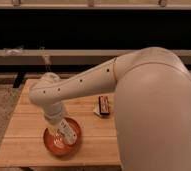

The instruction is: Place the bottle in the ceramic bowl

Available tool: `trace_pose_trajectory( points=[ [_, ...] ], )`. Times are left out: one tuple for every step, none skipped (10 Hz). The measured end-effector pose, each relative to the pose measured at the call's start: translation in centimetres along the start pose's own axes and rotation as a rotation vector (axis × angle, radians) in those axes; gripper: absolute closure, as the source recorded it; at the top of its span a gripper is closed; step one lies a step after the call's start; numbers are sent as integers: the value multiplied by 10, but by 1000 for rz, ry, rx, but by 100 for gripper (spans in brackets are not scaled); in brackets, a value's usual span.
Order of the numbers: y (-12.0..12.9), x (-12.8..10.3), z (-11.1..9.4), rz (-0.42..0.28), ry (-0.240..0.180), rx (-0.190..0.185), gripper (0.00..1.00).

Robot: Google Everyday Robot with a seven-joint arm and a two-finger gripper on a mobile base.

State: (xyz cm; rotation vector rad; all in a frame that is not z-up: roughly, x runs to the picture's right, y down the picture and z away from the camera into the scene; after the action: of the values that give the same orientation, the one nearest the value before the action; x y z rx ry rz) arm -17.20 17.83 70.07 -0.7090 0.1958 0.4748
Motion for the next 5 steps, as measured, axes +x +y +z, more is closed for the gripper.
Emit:
trace_pose_trajectory(
  points=[
    [-2,-2,3,-1,14,21,20],
    [-6,-4,5,3,22,46,20],
    [-8,-6,6,6,23,56,20],
    [-11,-8,6,13,19,65,20],
    [-16,-8,6,27,5,70,20]
  ],
)
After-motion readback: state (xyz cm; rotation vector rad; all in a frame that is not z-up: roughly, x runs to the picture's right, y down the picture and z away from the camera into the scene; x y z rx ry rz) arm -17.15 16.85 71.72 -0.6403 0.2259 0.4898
